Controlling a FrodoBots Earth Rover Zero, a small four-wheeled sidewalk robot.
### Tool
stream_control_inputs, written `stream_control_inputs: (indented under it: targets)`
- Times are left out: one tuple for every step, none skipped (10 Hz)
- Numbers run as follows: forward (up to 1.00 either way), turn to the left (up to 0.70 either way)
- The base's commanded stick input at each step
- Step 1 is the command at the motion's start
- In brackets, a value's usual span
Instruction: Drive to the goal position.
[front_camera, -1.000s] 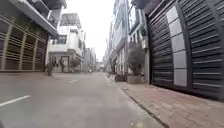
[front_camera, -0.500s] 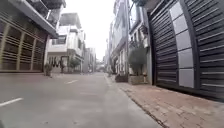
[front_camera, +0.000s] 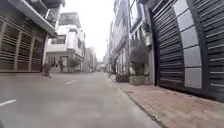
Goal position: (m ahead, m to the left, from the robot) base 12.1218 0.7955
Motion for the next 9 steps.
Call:
stream_control_inputs:
  targets:
    - [0.47,0.01]
    - [0.47,0.01]
    - [0.47,0.01]
    - [0.47,0.01]
    - [0.47,0.01]
    - [0.47,0.01]
    - [0.47,0.01]
    - [0.47,0.01]
    - [0.47,0.01]
